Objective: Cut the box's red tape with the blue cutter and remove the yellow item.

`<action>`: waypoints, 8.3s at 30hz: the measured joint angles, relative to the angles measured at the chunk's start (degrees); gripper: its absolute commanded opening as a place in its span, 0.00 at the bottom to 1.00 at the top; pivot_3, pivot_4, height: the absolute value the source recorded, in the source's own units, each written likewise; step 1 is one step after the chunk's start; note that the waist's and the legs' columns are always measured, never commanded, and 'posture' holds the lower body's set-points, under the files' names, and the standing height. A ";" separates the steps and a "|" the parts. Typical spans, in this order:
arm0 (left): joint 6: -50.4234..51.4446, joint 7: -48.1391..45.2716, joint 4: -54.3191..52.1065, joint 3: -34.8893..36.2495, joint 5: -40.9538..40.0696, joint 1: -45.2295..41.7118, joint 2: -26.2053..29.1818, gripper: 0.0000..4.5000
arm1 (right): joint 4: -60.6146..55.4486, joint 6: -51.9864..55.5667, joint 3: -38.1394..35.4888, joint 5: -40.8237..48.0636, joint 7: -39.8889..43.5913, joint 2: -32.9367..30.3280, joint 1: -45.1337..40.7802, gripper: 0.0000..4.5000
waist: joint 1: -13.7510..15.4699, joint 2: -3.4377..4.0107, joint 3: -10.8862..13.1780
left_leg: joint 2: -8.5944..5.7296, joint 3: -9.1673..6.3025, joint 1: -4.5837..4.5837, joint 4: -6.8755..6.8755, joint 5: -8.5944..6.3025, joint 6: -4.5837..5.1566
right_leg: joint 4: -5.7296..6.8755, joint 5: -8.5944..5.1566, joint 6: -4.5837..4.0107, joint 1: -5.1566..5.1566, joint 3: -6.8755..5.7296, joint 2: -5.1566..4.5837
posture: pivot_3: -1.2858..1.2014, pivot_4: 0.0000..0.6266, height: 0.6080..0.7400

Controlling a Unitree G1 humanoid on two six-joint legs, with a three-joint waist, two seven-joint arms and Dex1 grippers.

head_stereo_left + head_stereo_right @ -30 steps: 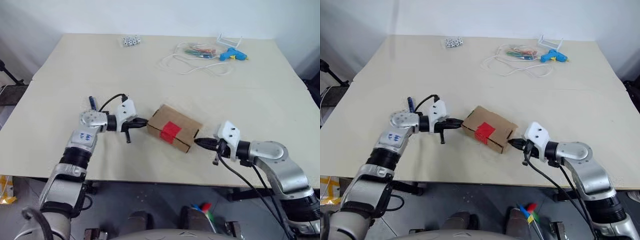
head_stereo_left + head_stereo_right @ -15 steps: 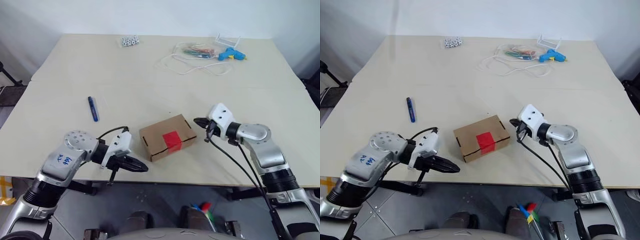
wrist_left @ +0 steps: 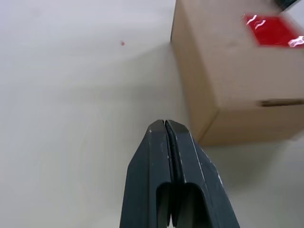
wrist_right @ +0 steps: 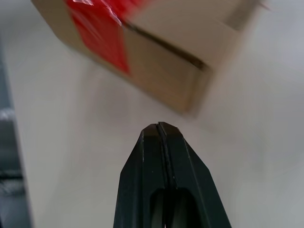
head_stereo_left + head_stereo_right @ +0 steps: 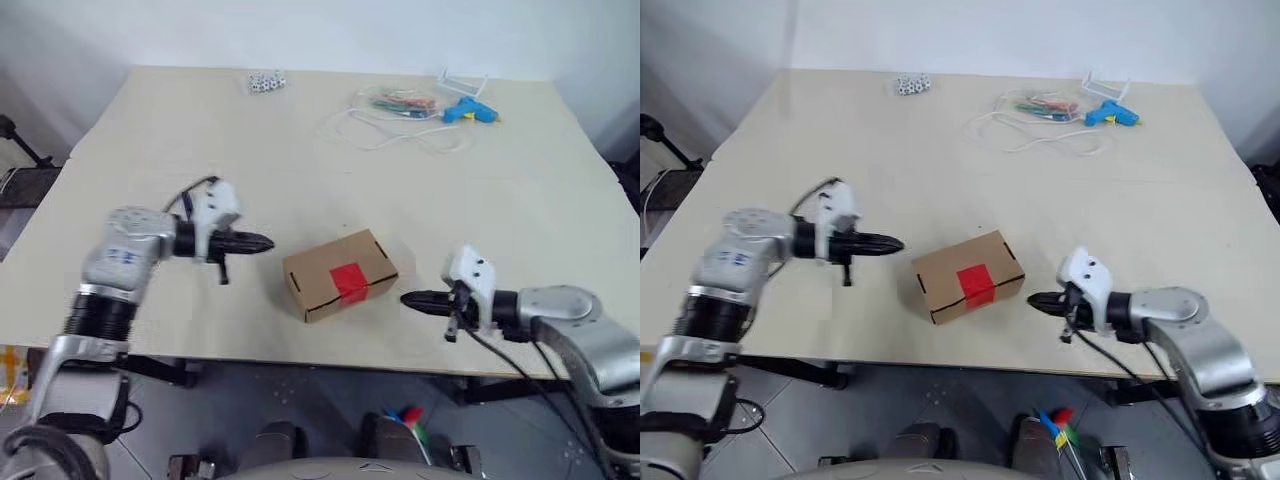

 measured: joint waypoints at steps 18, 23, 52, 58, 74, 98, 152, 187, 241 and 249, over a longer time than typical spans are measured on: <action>12.86 9.07 -18.74 -8.56 0.21 8.55 -19.20 0.00 | 11.71 4.51 -8.41 -0.21 -10.95 0.90 -8.36 0.00 | -0.05 0.01 0.00 | -0.05 -0.04 -0.04 0.03 0.04 0.08 | -0.02 0.03 0.05 0.02 0.02 -0.04 | 0.52 0.24 1.00; 13.79 12.02 -19.23 -9.43 0.58 8.92 -20.21 0.00 | 19.57 0.47 -7.84 -1.51 -8.57 0.35 -11.58 0.00 | -0.24 0.03 -0.01 | -0.02 0.02 -0.01 0.02 0.04 0.08 | -0.03 0.02 0.04 0.02 0.06 -0.02 | 0.52 0.24 1.00; -3.23 7.27 -2.90 47.91 -13.39 41.27 15.26 1.00 | 2.87 -21.14 -22.93 16.36 13.52 0.00 0.54 0.79 | -1.53 -0.02 0.00 | 0.11 -0.06 0.28 -0.43 -0.12 -0.09 | -0.12 0.02 0.04 0.03 0.04 -0.05 | 0.52 0.24 1.00; -6.83 13.98 -0.94 62.46 -13.75 55.57 12.33 1.00 | 2.70 -25.20 -22.37 17.50 12.05 3.36 0.53 1.00 | -0.68 -0.02 0.01 | 0.06 -0.08 0.27 -0.46 -0.33 -0.35 | -0.18 0.02 0.03 0.03 0.08 -0.28 | 0.52 0.24 1.00; 14.37 52.63 -38.80 45.55 -16.50 37.97 -10.98 1.00 | 5.52 -28.09 -30.35 20.11 16.50 -1.99 8.92 1.00 | 0.23 -0.09 -0.08 | 0.02 -0.18 0.25 -0.34 -0.19 -0.02 | -0.10 0.05 0.02 0.11 0.53 -0.10 | 0.52 0.24 1.00; 32.98 87.75 -16.47 31.53 1.84 5.74 -26.86 1.00 | 1.57 -27.96 -34.69 21.67 11.62 -3.14 13.88 1.00 | 1.88 -0.23 -0.09 | 0.01 0.06 0.20 -0.03 -0.16 0.01 | -0.12 0.09 0.10 0.12 0.36 0.05 | 0.52 0.24 1.00; -5.91 -13.99 -20.72 4.06 -4.65 13.31 18.53 0.09 | -12.85 -19.78 -36.34 26.87 7.76 -6.76 28.42 1.00 | 1.60 0.33 -0.11 | 0.24 0.37 0.26 -0.25 -0.30 -0.26 | -0.44 0.02 -0.03 0.05 0.54 0.30 | 0.52 0.24 1.00; 30.32 1.99 -44.14 -22.60 15.07 6.19 0.47 0.09 | -5.65 -14.53 5.93 -2.16 -5.71 -5.90 11.60 0.00 | 1.40 -0.06 0.01 | 0.58 0.58 0.20 0.09 -0.39 0.02 | -0.42 -0.01 -0.11 0.03 1.02 0.69 | 0.52 0.24 1.00; 28.02 3.36 -42.18 -23.41 14.33 5.07 0.79 0.09 | -3.76 -6.59 12.45 -3.22 -5.46 6.43 5.36 0.00 | 1.33 -0.01 -0.05 | 0.57 0.59 0.27 0.22 -0.36 -0.02 | -0.23 -0.01 -0.12 0.04 1.09 0.68 | 0.52 0.24 1.00; -1.14 8.30 -35.71 -13.97 12.73 15.61 4.11 0.09 | -17.16 3.57 -15.35 27.97 -5.85 0.15 20.54 0.35 | 0.58 0.02 -0.04 | 0.77 0.43 0.25 0.06 -0.41 -0.14 | -0.31 0.03 -0.24 -0.01 1.30 0.64 | 0.52 0.24 1.00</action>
